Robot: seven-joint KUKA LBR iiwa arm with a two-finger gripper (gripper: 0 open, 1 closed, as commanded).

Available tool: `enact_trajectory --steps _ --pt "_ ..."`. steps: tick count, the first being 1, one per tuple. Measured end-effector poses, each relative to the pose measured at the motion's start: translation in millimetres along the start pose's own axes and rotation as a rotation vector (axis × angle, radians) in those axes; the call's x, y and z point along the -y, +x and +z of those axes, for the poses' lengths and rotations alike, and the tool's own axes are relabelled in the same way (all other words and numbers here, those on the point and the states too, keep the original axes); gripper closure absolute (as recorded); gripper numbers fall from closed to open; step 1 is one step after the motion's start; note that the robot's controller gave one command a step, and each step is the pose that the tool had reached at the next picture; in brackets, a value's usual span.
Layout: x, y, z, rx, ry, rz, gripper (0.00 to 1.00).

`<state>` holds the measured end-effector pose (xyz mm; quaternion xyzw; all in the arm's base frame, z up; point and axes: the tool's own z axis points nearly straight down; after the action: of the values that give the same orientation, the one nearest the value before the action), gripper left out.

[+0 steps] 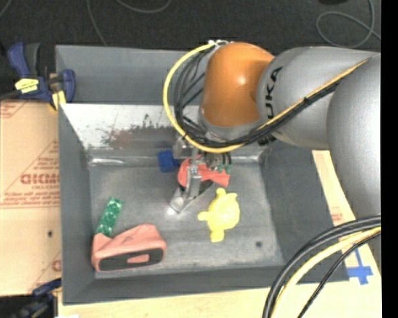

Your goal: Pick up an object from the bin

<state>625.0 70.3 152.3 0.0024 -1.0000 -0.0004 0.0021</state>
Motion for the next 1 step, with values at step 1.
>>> enact_trajectory --steps 1 --pt "0.3 -0.9 -4.8 0.006 0.000 0.001 0.00"
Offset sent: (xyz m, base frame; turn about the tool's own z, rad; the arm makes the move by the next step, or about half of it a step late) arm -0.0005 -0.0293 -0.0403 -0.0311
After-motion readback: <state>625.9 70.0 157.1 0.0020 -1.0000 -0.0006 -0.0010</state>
